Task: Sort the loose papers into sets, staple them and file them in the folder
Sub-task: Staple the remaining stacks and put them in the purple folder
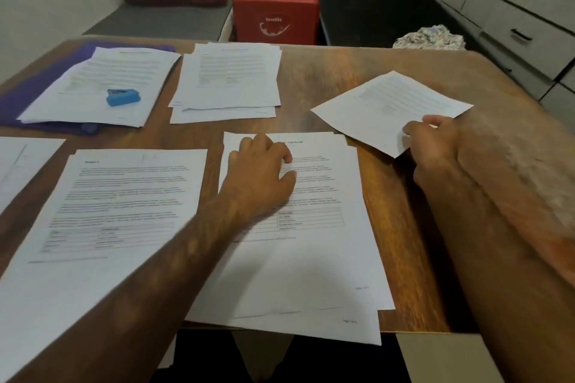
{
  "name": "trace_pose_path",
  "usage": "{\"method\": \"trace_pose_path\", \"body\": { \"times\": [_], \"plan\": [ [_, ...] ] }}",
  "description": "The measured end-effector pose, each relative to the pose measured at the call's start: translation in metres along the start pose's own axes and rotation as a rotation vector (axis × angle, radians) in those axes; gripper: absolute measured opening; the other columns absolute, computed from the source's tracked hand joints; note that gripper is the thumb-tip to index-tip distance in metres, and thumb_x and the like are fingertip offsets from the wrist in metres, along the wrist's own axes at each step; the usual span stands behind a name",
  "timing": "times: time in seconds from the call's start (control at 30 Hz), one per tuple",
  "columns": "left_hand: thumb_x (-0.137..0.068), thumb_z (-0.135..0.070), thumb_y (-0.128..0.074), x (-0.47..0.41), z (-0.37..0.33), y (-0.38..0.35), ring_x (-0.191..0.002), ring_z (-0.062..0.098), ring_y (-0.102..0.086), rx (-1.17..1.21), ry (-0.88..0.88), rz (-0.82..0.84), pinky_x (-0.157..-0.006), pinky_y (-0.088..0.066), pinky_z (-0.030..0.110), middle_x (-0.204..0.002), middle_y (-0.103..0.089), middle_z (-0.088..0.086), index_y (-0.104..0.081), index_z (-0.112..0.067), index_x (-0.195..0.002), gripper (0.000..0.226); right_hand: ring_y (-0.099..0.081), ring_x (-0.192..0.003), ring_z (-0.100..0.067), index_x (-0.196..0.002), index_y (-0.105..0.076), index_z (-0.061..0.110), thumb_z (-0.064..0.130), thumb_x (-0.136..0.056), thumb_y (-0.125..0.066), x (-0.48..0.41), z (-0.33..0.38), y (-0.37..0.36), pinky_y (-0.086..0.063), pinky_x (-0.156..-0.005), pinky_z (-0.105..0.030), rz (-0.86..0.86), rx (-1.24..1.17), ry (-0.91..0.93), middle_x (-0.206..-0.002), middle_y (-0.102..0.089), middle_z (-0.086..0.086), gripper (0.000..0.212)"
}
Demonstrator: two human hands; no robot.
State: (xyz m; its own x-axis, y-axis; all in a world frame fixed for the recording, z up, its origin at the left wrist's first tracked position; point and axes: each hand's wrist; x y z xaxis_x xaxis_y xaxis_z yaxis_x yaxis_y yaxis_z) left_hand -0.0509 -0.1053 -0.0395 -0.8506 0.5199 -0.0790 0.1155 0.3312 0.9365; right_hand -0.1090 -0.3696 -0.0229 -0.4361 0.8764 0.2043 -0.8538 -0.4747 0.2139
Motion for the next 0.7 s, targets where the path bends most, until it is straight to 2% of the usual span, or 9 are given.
{"method": "trace_pose_path", "body": {
  "times": [0.1, 0.17, 0.23, 0.33, 0.47, 0.6, 0.7],
  "plan": [
    [-0.093, -0.063, -0.057, 0.002, 0.009, 0.001, -0.134, 0.023, -0.039, -0.064, 0.038, -0.033, -0.113, -0.029, 0.05, -0.145, -0.047, -0.002, -0.053, -0.03, -0.136, 0.054, -0.058, -0.109, -0.019, -0.144, -0.045, 0.026, 0.024, -0.095, -0.065, 0.008, -0.002, 0.005, -0.049, -0.067, -0.022, -0.021, 0.167, 0.06, -0.131, -0.056, 0.002, 0.053],
    [-0.089, -0.07, -0.058, 0.002, 0.016, 0.004, -0.132, 0.023, -0.04, -0.035, 0.068, -0.094, -0.111, -0.031, 0.05, -0.144, -0.047, -0.002, -0.052, -0.031, -0.135, 0.061, -0.063, -0.109, -0.025, -0.147, -0.043, 0.028, 0.035, -0.091, -0.066, 0.015, -0.005, 0.011, -0.055, -0.071, -0.028, -0.057, 0.404, 0.124, -0.139, -0.056, -0.004, 0.06],
    [-0.091, -0.064, -0.059, 0.0, 0.025, 0.01, -0.132, 0.026, -0.039, -0.002, 0.117, -0.146, -0.11, -0.031, 0.049, -0.145, -0.047, 0.003, -0.051, -0.027, -0.137, 0.059, -0.066, -0.106, -0.027, -0.146, -0.045, 0.028, 0.036, -0.095, -0.067, 0.025, -0.007, 0.014, -0.059, -0.077, -0.032, -0.04, 0.559, 0.202, -0.138, -0.059, -0.004, 0.056],
    [-0.094, -0.06, -0.059, -0.001, 0.039, 0.018, -0.137, 0.031, -0.036, -0.082, 0.236, -0.17, -0.113, -0.03, 0.051, -0.151, -0.041, 0.01, -0.043, -0.018, -0.145, 0.068, -0.068, -0.094, -0.022, -0.133, -0.052, 0.032, 0.033, -0.098, -0.067, 0.041, -0.018, 0.003, -0.062, -0.088, -0.039, 0.062, 0.585, 0.346, -0.123, -0.066, 0.0, 0.037],
    [-0.088, -0.074, -0.055, -0.005, 0.053, 0.013, -0.138, 0.031, -0.036, -0.135, 0.315, -0.113, -0.111, -0.032, 0.052, -0.15, -0.039, 0.011, -0.043, -0.019, -0.145, 0.08, -0.06, -0.082, -0.013, -0.115, -0.064, 0.029, 0.024, -0.1, -0.064, 0.064, -0.032, -0.028, -0.054, -0.08, -0.023, 0.209, 0.589, 0.558, -0.107, -0.064, 0.005, 0.016],
    [-0.089, -0.072, -0.056, -0.004, 0.053, 0.01, -0.133, 0.027, -0.038, -0.088, 0.272, -0.161, -0.108, -0.034, 0.049, -0.143, -0.045, 0.006, -0.053, -0.027, -0.138, 0.067, -0.06, -0.079, -0.01, -0.103, -0.066, 0.034, 0.031, -0.097, -0.058, 0.079, -0.042, -0.05, -0.056, -0.077, -0.033, 0.352, 0.659, 0.713, -0.093, -0.063, 0.011, 0.01],
    [-0.091, -0.07, -0.056, -0.001, 0.053, 0.008, -0.132, 0.025, -0.038, -0.059, 0.257, -0.191, -0.107, -0.032, 0.047, -0.141, -0.047, 0.004, -0.057, -0.03, -0.137, 0.061, -0.06, -0.077, -0.009, -0.099, -0.063, 0.037, 0.043, -0.092, -0.044, 0.081, -0.047, -0.053, -0.057, -0.072, -0.036, 0.363, 0.806, 0.797, -0.083, -0.063, 0.015, 0.021]
  ]
}}
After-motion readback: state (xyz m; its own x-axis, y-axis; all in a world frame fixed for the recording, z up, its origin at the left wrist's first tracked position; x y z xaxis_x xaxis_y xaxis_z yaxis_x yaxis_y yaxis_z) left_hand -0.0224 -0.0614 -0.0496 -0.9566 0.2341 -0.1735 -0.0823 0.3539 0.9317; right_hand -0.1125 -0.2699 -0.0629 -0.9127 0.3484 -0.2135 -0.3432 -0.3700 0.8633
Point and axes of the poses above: each hand's wrist, its own x-axis away from the middle knuckle, its own y-axis out of the back of the hand, z = x × y
